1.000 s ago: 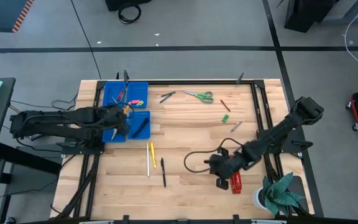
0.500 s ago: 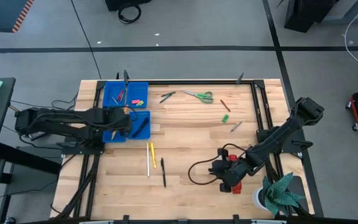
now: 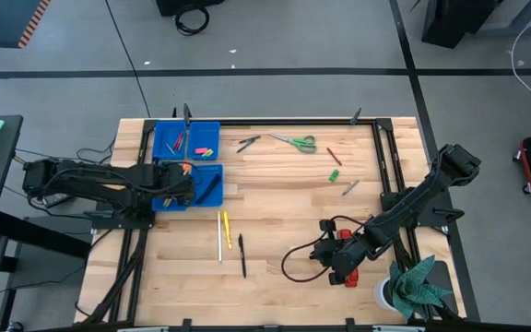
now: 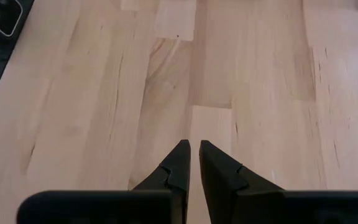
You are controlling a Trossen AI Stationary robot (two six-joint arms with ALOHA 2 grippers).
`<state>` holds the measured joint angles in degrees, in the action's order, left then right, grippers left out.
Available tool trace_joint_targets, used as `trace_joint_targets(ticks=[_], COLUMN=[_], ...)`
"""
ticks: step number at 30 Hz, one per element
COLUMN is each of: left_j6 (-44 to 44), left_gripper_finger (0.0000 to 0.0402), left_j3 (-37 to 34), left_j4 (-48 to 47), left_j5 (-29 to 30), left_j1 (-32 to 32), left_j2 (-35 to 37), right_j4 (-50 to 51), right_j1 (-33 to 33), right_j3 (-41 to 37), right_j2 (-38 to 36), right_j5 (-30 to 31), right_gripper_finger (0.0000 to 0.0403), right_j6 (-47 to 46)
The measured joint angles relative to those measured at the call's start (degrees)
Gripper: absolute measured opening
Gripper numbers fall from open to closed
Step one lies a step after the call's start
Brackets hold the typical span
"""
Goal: Sort crayons/erasers/pens/pencils in bins
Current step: Put the green eraser into the top left blue bin
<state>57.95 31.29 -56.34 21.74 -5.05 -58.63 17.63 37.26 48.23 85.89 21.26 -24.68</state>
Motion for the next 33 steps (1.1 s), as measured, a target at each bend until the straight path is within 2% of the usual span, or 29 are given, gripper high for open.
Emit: trace_joint_targets(ticks=[9, 15, 19, 22, 26, 30, 33], left_j6=[-0.37, -2.02, -3.27, -7.4, -14.32, -22.2, -27.65], left_gripper_finger=[0.0171, 0.0176, 0.0169, 0.0164, 0.0161, 0.0162, 0.0159], left_j3=[1.46, 6.39, 9.68, 11.49, 11.63, 11.63, 11.63], left_j4=[-1.09, -1.44, -1.21, 0.39, 7.19, 15.04, 19.3], left_j5=[-0.01, 0.22, 3.64, 8.7, 14.1, 15.1, 15.09], left_j1=[0.84, 0.84, 0.85, 0.84, 0.84, 0.84, 0.87], left_j2=[0.17, 0.18, 0.17, 0.17, 0.17, 0.17, 0.17], right_j4=[0.0, -0.01, -0.02, 0.0, 0.04, 2.01, 5.64], right_j1=[-0.01, -1.44, -3.07, -5.18, -8.51, -13.67, -20.44], right_j3=[0.0, 0.02, 0.02, 0.04, 0.04, 0.05, 0.07], right_j2=[0.0, 0.0, 0.0, 0.0, 0.0, 0.0, 0.0], right_j5=[4.11, 5.44, 5.39, 5.27, 5.29, 4.63, 1.89], right_gripper_finger=[0.0042, 0.0042, 0.0042, 0.0042, 0.0042, 0.0045, 0.006], right_j6=[0.15, -0.51, -0.54, -0.26, -0.35, 6.4, 13.69])
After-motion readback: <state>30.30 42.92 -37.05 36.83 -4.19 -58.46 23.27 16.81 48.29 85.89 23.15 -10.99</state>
